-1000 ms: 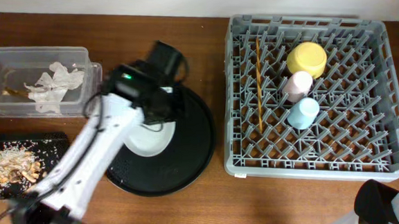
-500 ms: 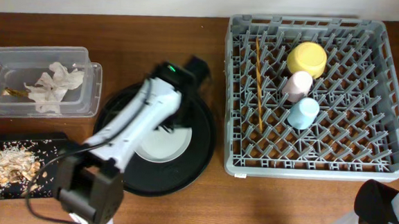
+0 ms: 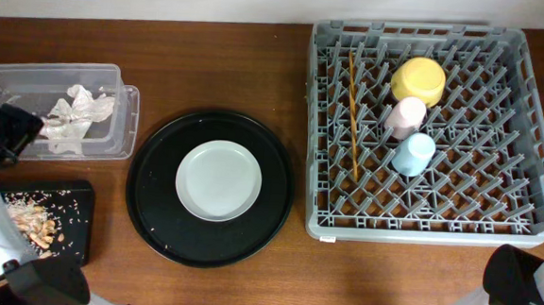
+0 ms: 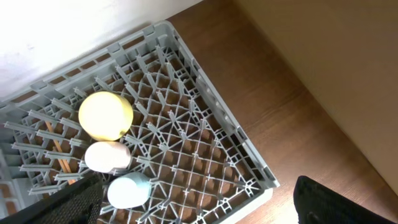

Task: Sort waste into correct bins and load items into the dishwasher rack
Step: 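Set the emptied white plate back onto the round black tray, then grasp the white plate with the right gripper and lift it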

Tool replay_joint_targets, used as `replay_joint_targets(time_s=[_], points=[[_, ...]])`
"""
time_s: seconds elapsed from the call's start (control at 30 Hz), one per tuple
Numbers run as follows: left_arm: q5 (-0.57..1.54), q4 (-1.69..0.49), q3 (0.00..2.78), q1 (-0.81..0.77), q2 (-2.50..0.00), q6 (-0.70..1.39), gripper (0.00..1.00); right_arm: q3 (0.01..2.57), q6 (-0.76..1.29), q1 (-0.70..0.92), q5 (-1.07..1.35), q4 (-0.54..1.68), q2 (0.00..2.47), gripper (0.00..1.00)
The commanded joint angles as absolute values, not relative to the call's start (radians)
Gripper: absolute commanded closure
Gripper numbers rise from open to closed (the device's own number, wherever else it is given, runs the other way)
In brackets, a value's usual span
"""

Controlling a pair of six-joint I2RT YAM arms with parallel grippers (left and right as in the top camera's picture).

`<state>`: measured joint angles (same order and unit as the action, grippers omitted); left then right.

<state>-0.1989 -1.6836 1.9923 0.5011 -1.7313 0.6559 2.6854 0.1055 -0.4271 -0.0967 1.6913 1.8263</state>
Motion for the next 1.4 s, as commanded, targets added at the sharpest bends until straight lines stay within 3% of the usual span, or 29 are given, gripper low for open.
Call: replay_joint_targets(time_s=[0.0, 0.1, 0.13, 0.2, 0.33, 0.47, 0.53, 0.63, 0.8, 0.87, 0.9, 0.93, 1.23, 1.3, 1.37], points=[[-0.207, -1.685, 2.0, 0.522, -1.722, 0.656, 0.01, 2.692, 0.113, -0.432, 0.144, 1.691, 1.831, 0.02], [-0.207, -1.685, 2.0, 0.522, -1.722, 0.656, 0.01, 2.68, 0.106, -0.408, 0.82, 1.699, 1.833, 0.02], [-0.207, -1.685, 2.0, 0.522, -1.722, 0.656, 0.01, 2.664, 0.077, -0.335, 0.932, 1.699, 1.834, 0.02], [-0.207, -1.685, 2.0, 0.522, -1.722, 0.655, 0.01, 2.644, 0.036, -0.178, 0.856, 1.699, 1.834, 0.02], [-0.207, -1.685, 2.0, 0.522, -1.722, 0.656, 0.01, 2.483, 0.038, 0.323, 0.412, 1.683, 1.859, 0.02], [-0.207, -1.685, 2.0, 0.522, -1.722, 0.656, 0.01, 2.188, 0.053, 0.619, 0.36, 1.403, 1.934, 0.02], [-0.207, -1.685, 2.0, 0.522, -1.722, 0.655, 0.01, 2.077, 0.127, 0.665, 0.348, 1.282, 1.973, 0.02], [-0.207, -1.685, 2.0, 0.522, -1.722, 0.655, 0.01, 1.967, 0.308, 0.688, 0.115, 1.183, 2.066, 0.02], [-0.207, -1.685, 2.0, 0.522, -1.722, 0.656, 0.01, 1.962, 0.376, 0.687, 0.1, 1.127, 2.276, 0.07], [-0.207, -1.685, 2.0, 0.522, -1.722, 0.656, 0.01, 1.962, 0.376, 0.687, 0.1, 1.113, 2.327, 0.12], [-0.206, -1.685, 2.0, 0.522, -1.722, 0.656, 0.01, 1.962, 0.376, 0.687, 0.099, 1.102, 2.347, 0.2], [-0.207, -1.685, 2.0, 0.522, -1.722, 0.655, 0.01, 1.962, 0.376, 0.687, 0.1, 1.098, 2.363, 0.35], [-0.207, -1.685, 2.0, 0.522, -1.722, 0.656, 0.01, 1.875, 0.383, 0.686, 0.1, 1.036, 2.38, 0.72], [-0.207, -1.685, 2.0, 0.522, -1.722, 0.656, 0.01, 1.936, 0.384, 0.673, 0.1, 1.074, 2.373, 0.95], [-0.206, -1.685, 2.0, 0.522, -1.722, 0.656, 0.01, 2.091, 0.383, 0.642, 0.095, 1.18, 2.37, 0.96]])
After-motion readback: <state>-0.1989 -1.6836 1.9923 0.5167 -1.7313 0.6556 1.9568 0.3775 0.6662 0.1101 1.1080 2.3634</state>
